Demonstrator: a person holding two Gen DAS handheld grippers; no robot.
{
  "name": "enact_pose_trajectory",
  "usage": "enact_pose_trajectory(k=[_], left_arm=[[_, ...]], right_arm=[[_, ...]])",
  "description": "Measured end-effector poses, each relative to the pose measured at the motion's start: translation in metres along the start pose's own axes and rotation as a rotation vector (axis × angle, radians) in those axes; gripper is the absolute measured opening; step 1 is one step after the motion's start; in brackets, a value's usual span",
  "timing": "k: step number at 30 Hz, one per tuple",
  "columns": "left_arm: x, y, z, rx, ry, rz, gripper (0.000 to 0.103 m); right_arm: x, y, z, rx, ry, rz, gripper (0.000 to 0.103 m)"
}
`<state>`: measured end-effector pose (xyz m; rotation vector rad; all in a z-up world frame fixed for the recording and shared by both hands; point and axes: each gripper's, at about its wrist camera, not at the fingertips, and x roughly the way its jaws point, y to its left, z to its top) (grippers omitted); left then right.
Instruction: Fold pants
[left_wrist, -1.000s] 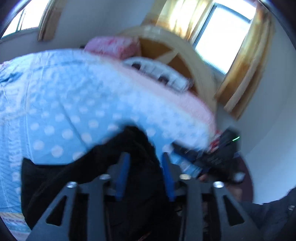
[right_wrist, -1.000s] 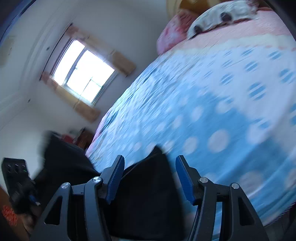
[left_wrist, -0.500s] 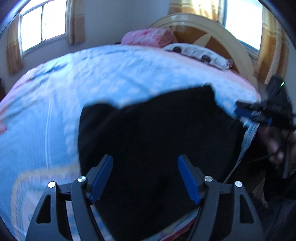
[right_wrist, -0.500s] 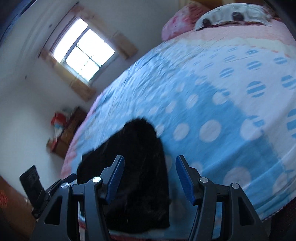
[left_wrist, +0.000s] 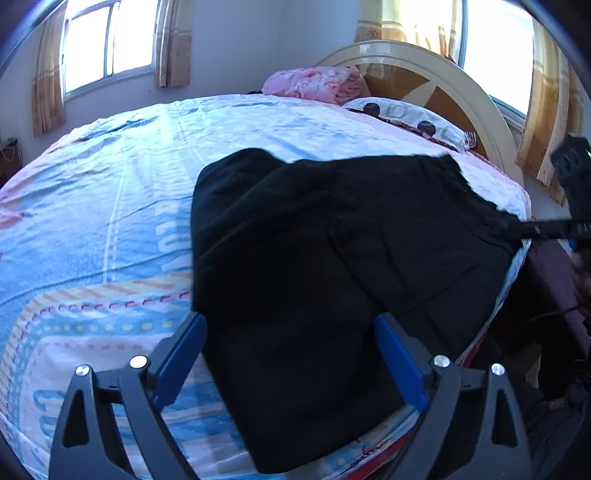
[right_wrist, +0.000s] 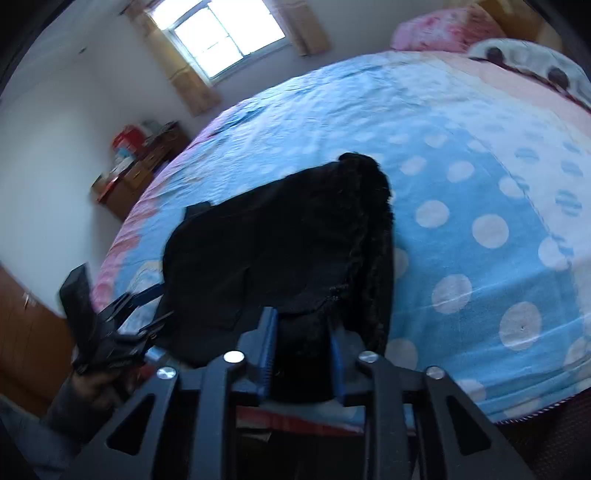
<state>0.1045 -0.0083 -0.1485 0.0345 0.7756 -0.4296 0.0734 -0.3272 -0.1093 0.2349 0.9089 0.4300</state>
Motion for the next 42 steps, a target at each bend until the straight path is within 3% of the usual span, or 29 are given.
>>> enact_pose_trajectory(k=[1, 5, 7, 9, 11, 16, 18, 21, 22, 24, 27, 31, 37, 39, 40, 42], left_arm=[[0.000, 0.002, 0.000, -0.011, -0.002, 0.002, 0.102], [0.001, 0.011, 0.000, -0.062, -0.007, -0.023, 0.102], [0.002, 0.012, 0.005, -0.068, -0.007, -0.023, 0.102], [-0.003, 0.013, 0.013, -0.043, -0.030, -0.004, 0.102], [-0.010, 0.016, 0.021, -0.031, -0.054, 0.031, 0.102], [-0.015, 0.023, 0.021, -0.044, -0.053, 0.070, 0.102], [-0.013, 0.022, 0.014, -0.040, -0.029, 0.082, 0.102], [-0.012, 0.022, 0.007, -0.040, 0.000, 0.087, 0.102], [-0.013, 0.023, 0.005, -0.046, 0.007, 0.095, 0.102], [-0.013, 0.025, 0.004, -0.068, 0.020, 0.090, 0.102], [-0.010, 0.028, 0.001, -0.081, 0.058, 0.091, 0.102], [-0.003, 0.029, -0.005, -0.087, 0.093, 0.083, 0.102], [0.000, 0.033, -0.009, -0.104, 0.093, 0.058, 0.103], [0.000, 0.033, -0.010, -0.101, 0.091, 0.060, 0.103], [0.000, 0.033, -0.010, -0.098, 0.087, 0.060, 0.103], [0.001, 0.032, -0.009, -0.096, 0.083, 0.062, 0.103]], right_arm=[[-0.003, 0.001, -0.003, -0.018, 0.011, -0.016, 0.022], [0.008, -0.016, -0.019, 0.000, 0.099, -0.119, 0.020], [0.023, -0.033, -0.025, 0.042, 0.163, -0.108, 0.021], [0.020, -0.030, -0.022, 0.031, 0.156, -0.099, 0.029], [0.010, -0.022, -0.014, -0.022, 0.148, -0.143, 0.051], [-0.035, -0.004, 0.022, -0.138, 0.016, -0.289, 0.053], [-0.043, 0.001, 0.042, -0.134, -0.038, -0.235, 0.053], [-0.025, 0.025, 0.078, -0.122, -0.040, -0.009, 0.053], [-0.007, 0.041, 0.091, -0.149, -0.030, 0.052, 0.053], [0.022, 0.063, 0.107, -0.193, -0.003, 0.088, 0.053], [0.089, 0.099, 0.136, -0.221, 0.108, 0.167, 0.053], [0.154, 0.125, 0.153, -0.230, 0.203, 0.160, 0.053], [0.201, 0.138, 0.154, -0.252, 0.325, 0.165, 0.052], [0.207, 0.139, 0.152, -0.252, 0.351, 0.187, 0.029], [0.209, 0.141, 0.151, -0.263, 0.350, 0.173, 0.022], [0.211, 0.147, 0.150, -0.288, 0.338, 0.161, 0.018]])
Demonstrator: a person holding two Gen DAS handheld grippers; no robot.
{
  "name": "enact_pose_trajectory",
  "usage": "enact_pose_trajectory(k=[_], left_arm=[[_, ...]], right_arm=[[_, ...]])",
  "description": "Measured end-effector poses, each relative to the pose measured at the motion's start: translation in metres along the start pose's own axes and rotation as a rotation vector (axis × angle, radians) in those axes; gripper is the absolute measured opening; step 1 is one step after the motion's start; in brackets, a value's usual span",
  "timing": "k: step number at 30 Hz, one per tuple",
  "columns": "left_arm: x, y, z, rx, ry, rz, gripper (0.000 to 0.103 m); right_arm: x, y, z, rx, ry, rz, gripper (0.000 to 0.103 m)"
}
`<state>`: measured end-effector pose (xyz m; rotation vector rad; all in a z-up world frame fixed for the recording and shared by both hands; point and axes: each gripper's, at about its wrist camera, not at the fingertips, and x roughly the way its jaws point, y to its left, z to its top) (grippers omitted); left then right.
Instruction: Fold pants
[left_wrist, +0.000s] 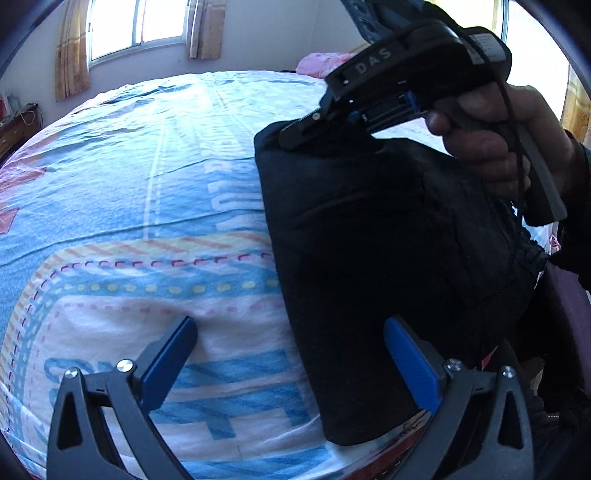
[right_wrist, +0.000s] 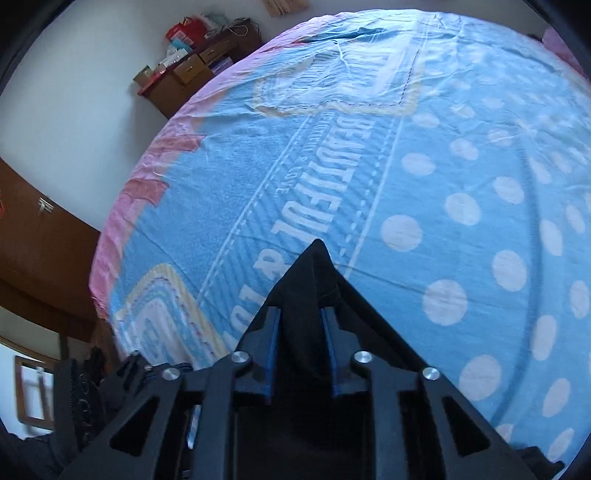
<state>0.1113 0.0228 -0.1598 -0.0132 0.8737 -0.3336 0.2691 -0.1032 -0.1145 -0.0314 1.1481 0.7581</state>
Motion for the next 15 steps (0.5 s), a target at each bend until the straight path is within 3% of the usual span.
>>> enact_pose_trajectory(k=[4, 9, 11, 13, 15], left_arm=[[-0.001, -0.001, -0.002, 0.004, -0.018, 0.003, 0.103], [-0.002, -0.006, -0.007, 0.008, -0.017, 0.007, 0.103], [-0.003, -0.008, -0.006, 0.007, -0.012, 0.011, 0.103], [-0.003, -0.010, -0.005, 0.001, -0.005, 0.014, 0.103], [-0.003, -0.011, -0.004, -0.003, 0.002, 0.017, 0.103]], right_arm=[[0.021, 0.001, 0.003, -0.043, 0.010, -0.082, 0.017], [0.022, -0.012, 0.000, -0.006, -0.024, -0.019, 0.018], [0.013, -0.013, -0.004, -0.009, -0.042, 0.008, 0.026], [-0.007, -0.020, -0.009, 0.026, -0.081, -0.008, 0.043], [-0.031, -0.027, -0.018, 0.054, -0.129, -0.016, 0.044]])
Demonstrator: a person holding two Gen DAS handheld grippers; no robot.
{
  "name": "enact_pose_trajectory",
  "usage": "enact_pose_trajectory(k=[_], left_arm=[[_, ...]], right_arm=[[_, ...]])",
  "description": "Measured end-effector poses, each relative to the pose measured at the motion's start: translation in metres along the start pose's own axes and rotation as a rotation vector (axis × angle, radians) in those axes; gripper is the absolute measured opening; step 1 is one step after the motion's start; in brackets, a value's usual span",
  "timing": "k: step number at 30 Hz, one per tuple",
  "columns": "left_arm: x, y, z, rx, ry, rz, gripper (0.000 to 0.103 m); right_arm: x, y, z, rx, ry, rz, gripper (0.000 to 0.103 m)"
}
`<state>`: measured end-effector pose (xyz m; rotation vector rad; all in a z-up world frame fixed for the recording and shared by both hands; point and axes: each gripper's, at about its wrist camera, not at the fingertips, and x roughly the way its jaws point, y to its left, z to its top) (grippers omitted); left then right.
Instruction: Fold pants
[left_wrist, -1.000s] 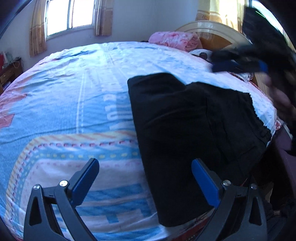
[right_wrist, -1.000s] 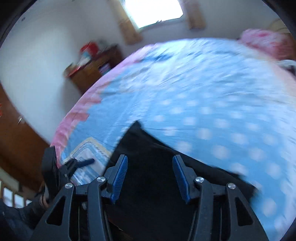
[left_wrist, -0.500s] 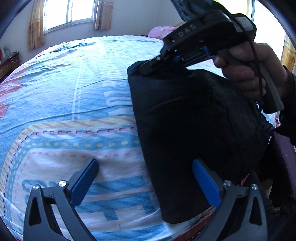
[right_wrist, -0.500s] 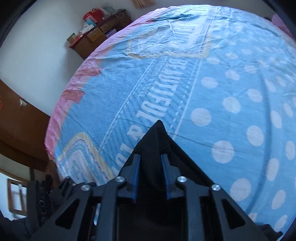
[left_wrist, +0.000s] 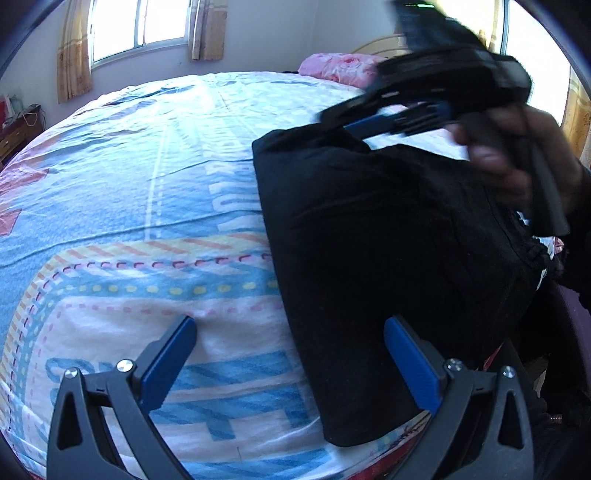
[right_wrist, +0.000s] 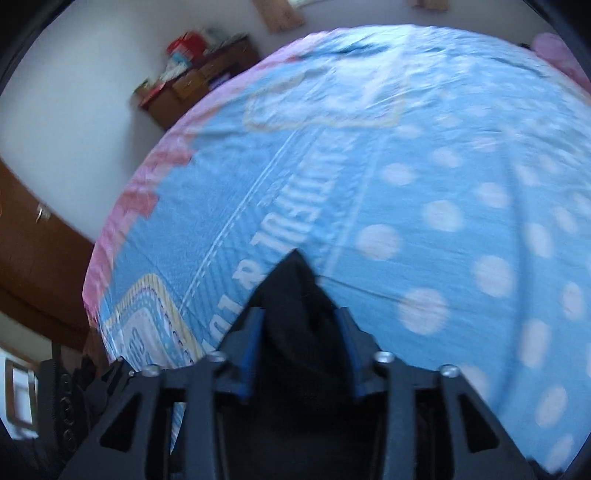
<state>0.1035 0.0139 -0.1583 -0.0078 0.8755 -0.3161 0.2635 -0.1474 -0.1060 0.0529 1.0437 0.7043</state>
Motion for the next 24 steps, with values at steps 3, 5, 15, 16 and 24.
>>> enact_pose_trajectory(k=[3, 5, 15, 16, 24], left_arm=[[0.003, 0.003, 0.005, -0.009, 0.009, 0.006, 0.103], [0.000, 0.002, 0.007, -0.021, 0.006, 0.007, 0.103], [0.014, -0.012, 0.027, 0.019, 0.004, 0.021, 0.103], [0.019, -0.012, 0.028, 0.019, 0.023, 0.021, 0.103], [0.008, -0.002, 0.028, -0.015, -0.014, -0.039, 0.103]], right_arm=[[-0.033, -0.011, -0.014, 0.015, -0.040, -0.042, 0.047], [-0.059, -0.019, -0.034, 0.029, -0.071, -0.094, 0.048], [-0.116, -0.058, -0.151, 0.130, -0.105, -0.187, 0.054], [-0.113, -0.062, -0.155, 0.130, -0.096, -0.190, 0.054], [-0.151, -0.061, -0.178, 0.100, -0.271, -0.263, 0.056]])
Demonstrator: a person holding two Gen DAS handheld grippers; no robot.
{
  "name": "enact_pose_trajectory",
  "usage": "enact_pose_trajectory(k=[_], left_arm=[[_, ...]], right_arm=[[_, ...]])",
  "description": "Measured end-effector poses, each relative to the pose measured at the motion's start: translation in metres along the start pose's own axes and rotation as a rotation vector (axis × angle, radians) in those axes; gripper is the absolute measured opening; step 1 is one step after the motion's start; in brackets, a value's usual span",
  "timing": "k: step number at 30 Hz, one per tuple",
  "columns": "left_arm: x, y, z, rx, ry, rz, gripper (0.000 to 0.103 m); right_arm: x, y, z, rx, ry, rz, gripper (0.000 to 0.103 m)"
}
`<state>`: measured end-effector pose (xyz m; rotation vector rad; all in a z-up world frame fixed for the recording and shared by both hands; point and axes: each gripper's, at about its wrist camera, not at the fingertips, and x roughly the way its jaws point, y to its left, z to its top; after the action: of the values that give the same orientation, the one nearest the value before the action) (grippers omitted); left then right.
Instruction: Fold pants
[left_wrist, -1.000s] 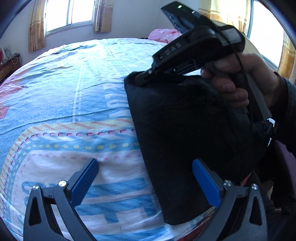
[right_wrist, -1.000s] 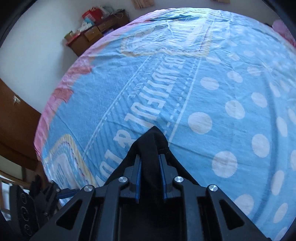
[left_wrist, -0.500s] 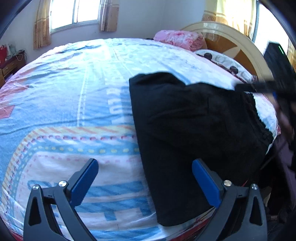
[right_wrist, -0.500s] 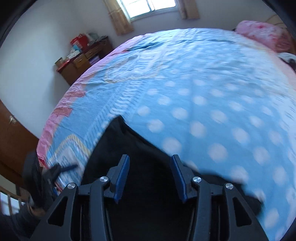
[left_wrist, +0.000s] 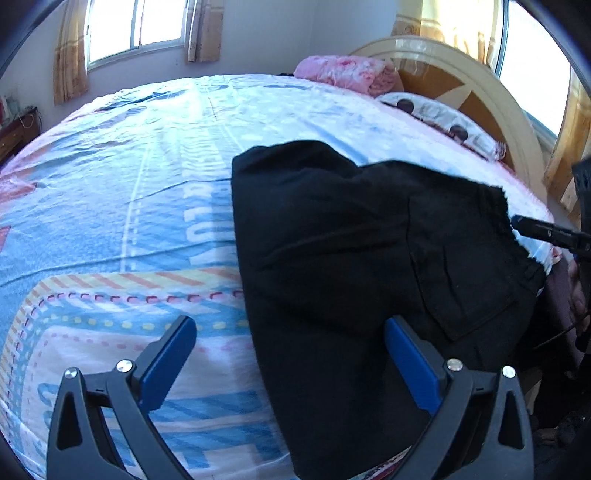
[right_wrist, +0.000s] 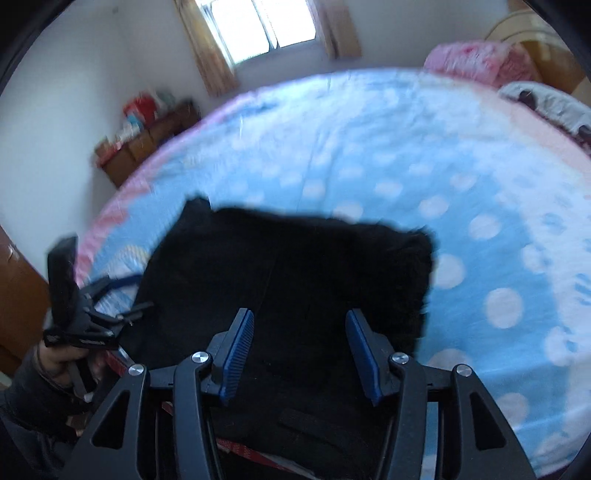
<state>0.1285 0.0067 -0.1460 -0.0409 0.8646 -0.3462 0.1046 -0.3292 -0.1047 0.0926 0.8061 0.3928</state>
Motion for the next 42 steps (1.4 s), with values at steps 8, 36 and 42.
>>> enact_pose_trajectory(k=[8, 36, 42], left_arm=[[0.012, 0.005, 0.010, -0.041, 0.003, -0.060, 0.103], [-0.011, 0.021, 0.041, -0.128, -0.061, -0.195, 0.015], [-0.069, 0.066, 0.052, -0.183, -0.187, -0.131, 0.015]], right_arm=[[0.009, -0.066, -0.018, 0.251, 0.063, 0.068, 0.063], [0.006, -0.011, 0.024, 0.140, -0.007, 0.218, 0.014], [0.024, 0.034, 0.095, -0.006, 0.007, 0.233, 0.013]])
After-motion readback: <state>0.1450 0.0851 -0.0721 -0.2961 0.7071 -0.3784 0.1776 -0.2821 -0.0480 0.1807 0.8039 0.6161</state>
